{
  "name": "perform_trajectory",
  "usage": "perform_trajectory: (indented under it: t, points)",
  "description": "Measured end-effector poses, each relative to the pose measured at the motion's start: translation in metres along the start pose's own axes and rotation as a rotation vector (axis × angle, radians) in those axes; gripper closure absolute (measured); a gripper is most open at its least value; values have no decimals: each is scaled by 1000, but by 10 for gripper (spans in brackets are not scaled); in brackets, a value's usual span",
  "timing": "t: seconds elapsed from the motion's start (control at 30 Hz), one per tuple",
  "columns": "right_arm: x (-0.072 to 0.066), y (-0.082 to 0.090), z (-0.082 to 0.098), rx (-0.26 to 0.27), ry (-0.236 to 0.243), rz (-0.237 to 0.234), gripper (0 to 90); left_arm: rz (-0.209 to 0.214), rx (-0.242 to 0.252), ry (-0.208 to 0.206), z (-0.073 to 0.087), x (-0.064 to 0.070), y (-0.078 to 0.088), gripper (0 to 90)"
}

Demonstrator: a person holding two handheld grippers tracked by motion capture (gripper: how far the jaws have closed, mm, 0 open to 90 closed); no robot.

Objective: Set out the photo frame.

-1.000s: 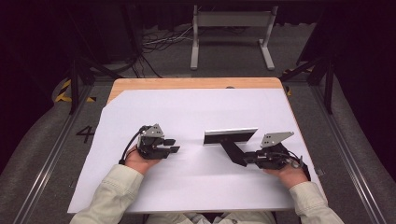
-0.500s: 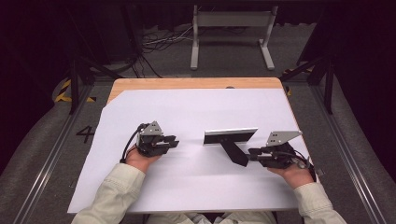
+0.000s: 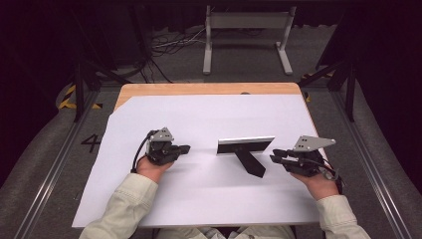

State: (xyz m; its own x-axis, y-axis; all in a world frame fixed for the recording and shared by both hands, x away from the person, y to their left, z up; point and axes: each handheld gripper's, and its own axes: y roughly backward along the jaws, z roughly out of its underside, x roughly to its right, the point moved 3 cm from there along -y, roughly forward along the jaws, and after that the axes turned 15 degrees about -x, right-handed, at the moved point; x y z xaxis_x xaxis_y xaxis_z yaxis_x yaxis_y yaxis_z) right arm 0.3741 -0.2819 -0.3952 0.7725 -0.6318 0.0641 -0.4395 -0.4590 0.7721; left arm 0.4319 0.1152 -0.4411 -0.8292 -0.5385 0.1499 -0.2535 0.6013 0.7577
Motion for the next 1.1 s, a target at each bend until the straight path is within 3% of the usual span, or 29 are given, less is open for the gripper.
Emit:
perform_trajectory:
  t: [0.63,0.87,1.1]
  points:
    - [21,3,5,-20,1,17,724,18,-41,-68,-9,7,-11,892]
    - [25,4,6,-21,-4,21,726,28,-27,-44,-15,4,-13,892]
    - [25,2,6,-27,-7,18,723,23,-26,-47,-21,2,-13,898]
